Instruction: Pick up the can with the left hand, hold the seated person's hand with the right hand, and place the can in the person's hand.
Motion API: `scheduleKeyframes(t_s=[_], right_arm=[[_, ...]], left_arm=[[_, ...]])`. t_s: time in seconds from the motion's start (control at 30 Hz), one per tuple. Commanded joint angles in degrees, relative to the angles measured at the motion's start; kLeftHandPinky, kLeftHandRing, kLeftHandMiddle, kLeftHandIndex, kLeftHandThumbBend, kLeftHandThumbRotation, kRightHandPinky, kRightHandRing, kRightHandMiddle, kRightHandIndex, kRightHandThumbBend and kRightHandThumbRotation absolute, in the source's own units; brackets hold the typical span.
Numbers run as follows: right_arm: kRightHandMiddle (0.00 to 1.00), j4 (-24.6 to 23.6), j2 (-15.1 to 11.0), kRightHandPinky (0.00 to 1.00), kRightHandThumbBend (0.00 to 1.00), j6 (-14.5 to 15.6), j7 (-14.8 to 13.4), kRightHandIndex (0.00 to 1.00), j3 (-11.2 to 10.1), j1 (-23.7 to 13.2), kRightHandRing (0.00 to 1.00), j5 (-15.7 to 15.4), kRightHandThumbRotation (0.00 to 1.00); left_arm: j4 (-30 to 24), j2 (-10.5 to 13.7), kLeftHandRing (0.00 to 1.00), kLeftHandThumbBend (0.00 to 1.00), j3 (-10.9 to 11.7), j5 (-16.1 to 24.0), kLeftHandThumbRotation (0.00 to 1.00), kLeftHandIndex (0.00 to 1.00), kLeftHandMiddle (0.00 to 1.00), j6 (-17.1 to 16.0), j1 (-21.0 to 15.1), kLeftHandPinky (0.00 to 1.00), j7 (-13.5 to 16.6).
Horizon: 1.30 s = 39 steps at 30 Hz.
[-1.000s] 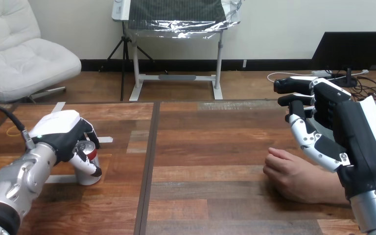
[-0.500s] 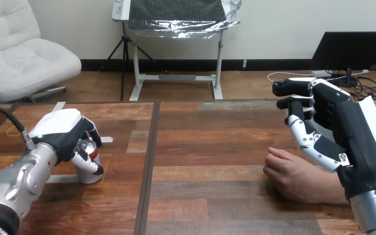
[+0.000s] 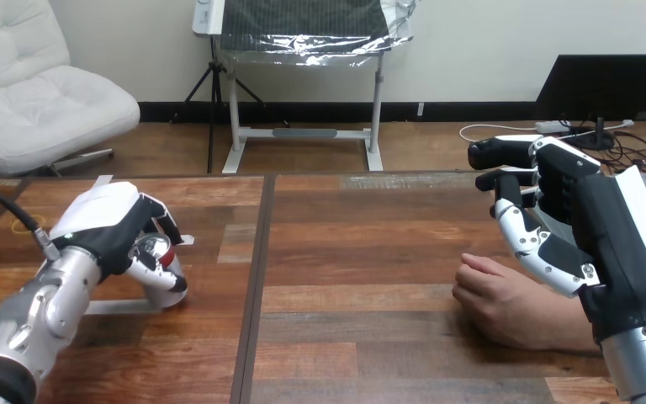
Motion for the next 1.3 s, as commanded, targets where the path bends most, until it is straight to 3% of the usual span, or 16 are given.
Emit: scheduleKeyframes(t_s=[0.0,0.43,1.27], right_arm=[[0.70,-3.2,-1.2,0.52,0.09,0.3,0.0,0.66,-1.2,-2.8,0.65,0.0,0.00],[0.71,-3.5,-1.3,0.55,0.09,0.9,0.2,0.67,-1.3,-2.9,0.67,-0.1,0.00],[0.71,-2.8,-1.4,0.55,0.09,0.7,0.7,0.67,-1.5,-3.6,0.66,0.4,0.00]], left_arm=[[-4.8,-0.3,0.46,0.68,1.9,-1.0,0.00,0.54,0.52,-1.1,-1.7,0.40,1.9],[-12.5,0.0,0.47,0.66,3.0,-1.7,0.00,0.54,0.53,-1.3,0.7,0.43,1.0],[-26.3,-0.2,0.45,0.65,5.1,-1.9,0.00,0.54,0.51,1.2,5.2,0.39,-1.6]])
